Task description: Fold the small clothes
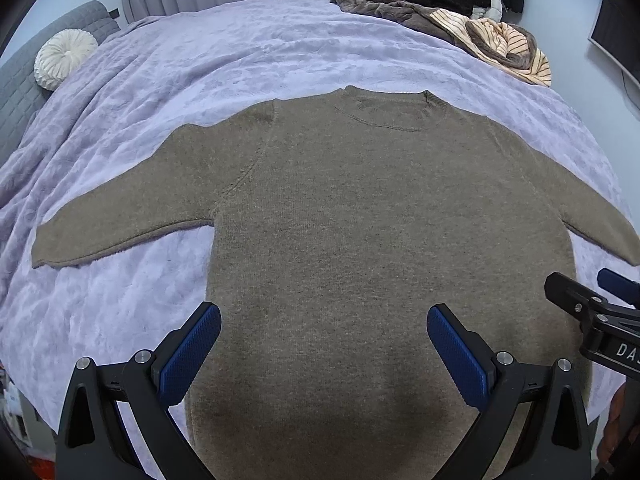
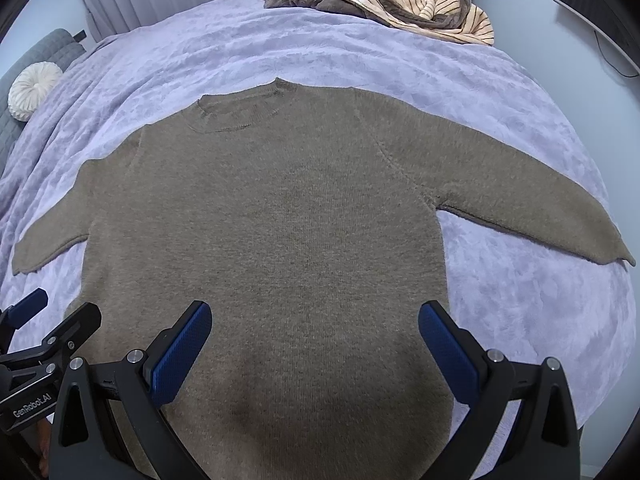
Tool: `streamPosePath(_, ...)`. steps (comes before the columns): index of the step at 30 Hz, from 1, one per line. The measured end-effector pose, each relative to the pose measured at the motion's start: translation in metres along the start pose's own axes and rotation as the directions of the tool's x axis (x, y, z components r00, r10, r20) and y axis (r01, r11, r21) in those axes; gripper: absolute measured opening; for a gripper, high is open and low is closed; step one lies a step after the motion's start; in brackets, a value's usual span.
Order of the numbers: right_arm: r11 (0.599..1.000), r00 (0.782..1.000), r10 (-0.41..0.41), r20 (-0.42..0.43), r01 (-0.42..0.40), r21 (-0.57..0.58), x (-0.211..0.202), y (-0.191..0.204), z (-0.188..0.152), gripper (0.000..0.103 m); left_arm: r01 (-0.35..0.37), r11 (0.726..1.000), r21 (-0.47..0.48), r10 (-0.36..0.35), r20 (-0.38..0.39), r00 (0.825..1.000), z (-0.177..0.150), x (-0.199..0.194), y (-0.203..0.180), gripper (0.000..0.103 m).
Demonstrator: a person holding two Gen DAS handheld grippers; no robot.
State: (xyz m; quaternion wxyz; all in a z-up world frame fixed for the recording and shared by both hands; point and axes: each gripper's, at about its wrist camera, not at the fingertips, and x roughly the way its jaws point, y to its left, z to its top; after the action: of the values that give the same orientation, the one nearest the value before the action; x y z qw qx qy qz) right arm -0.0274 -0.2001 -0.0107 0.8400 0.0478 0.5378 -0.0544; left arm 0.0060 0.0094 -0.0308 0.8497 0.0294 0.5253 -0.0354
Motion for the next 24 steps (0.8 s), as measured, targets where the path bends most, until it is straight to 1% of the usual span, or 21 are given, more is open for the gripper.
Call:
streamPosePath(2,1.000,1.000,0.000,-0.006,0.000,0.000,0.002,0.000,0.001,0.103,-0.030,0.999,0.018,0.030,0.004,1.000,0.001,0.003,-0.001,0.103)
streamPosePath(3,1.000,1.000,-0.004,-0.009,0.004,-0.001,0.004,0.000,0.001,0.103,-0.028,0.999,0.015,0.028,0.000,1.000,0.001,0.005,0.000,0.103)
streamPosePath(8,1.000,1.000,-0.015,-0.025,0.015,0.001,0.011,0.001,0.005,0.103,0.016,1.000,0.000,-0.016,-0.056,0.998,0.003,0.020,0.005,0.103)
streamPosePath(13,0.999,0.999,-0.032,-0.037,0.032,-0.007,0.016,0.002,0.011,0.103,0.046,0.999,-0.013,-0.046,-0.069,0.997,0.004,0.028,0.009,0.103)
streamPosePath(19,0.999,0.998,-0.038,-0.053,0.037,-0.019,0.025,0.005,0.017,0.103,0.052,0.998,-0.022,-0.054,-0.079,0.995,0.010,0.035,0.013,0.103)
streamPosePath(21,1.000,0.998,-0.025,-0.055,0.025,-0.013,0.027,0.005,0.019,0.103,0.057,0.998,-0.022,-0.058,-0.081,0.995,0.012,0.037,0.014,0.103)
streamPosePath(24,0.999,0.998,0.041,-0.051,-0.040,0.019,0.031,0.001,0.022,0.103,0.069,0.997,-0.023,-0.070,-0.080,0.994,0.014,0.039,0.016,0.103)
